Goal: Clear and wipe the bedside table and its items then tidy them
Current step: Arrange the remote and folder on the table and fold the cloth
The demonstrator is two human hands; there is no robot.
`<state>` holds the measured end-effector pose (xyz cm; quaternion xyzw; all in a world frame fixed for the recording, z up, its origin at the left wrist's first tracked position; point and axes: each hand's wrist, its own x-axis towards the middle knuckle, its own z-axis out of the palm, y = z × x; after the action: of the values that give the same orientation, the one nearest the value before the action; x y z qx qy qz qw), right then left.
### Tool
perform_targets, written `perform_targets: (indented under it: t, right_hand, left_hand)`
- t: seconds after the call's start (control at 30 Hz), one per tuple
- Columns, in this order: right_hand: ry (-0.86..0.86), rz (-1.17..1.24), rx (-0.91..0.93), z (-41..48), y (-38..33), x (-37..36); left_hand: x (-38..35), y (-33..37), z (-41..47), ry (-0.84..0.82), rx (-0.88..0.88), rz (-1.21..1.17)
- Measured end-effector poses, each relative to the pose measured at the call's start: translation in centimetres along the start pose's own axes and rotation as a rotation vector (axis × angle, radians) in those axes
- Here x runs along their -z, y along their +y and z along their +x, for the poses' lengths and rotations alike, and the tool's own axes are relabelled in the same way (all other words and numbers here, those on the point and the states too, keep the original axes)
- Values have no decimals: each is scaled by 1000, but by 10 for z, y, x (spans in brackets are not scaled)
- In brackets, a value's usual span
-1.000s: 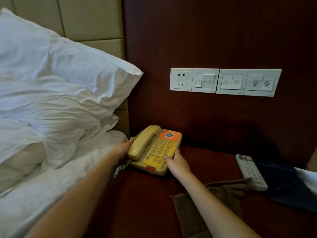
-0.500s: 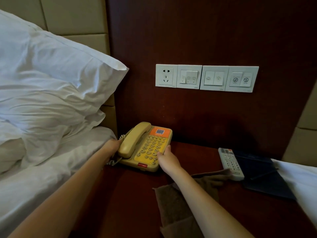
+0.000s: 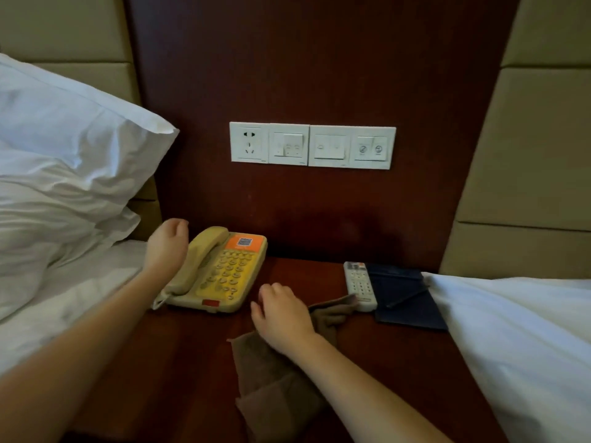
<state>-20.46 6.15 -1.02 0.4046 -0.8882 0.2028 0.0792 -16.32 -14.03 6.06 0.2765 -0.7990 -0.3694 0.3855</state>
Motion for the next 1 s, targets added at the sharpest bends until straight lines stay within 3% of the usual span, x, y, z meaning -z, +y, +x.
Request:
perform_targets:
  t: [0.1, 0.17, 0.3, 0.4, 0.47, 0.53, 0.63, 0.77, 1.0]
  right_hand:
    - [-108, -101, 95, -28, 12, 8]
    - [-139, -136, 123, -50, 26, 19]
    - [-175, -172, 95, -87, 58, 45]
    - [-157, -192, 33, -110, 82, 61]
    - [-111, -183, -21, -119, 96, 69]
    - [41, -153, -108, -115, 111, 78]
    - [272, -136, -427, -100, 148, 95]
    - [132, 3, -768, -87, 205, 102]
    - [-22, 136, -850, -72, 222, 99]
  left_hand:
    - [-21, 40, -27, -87, -95, -72]
    - [-39, 64, -54, -233, -131, -51]
    - [-76, 94, -106, -513, -242, 69]
    - [-114, 100, -130, -636, -253, 201]
    - [-139, 99, -142, -656, -223, 268]
    - [-160, 100, -150, -670, -162, 318]
    - [-184, 102, -160, -711, -53, 373]
    - [-206, 107, -168, -660, -29, 397]
    - [-226, 111, -162, -576, -10, 435]
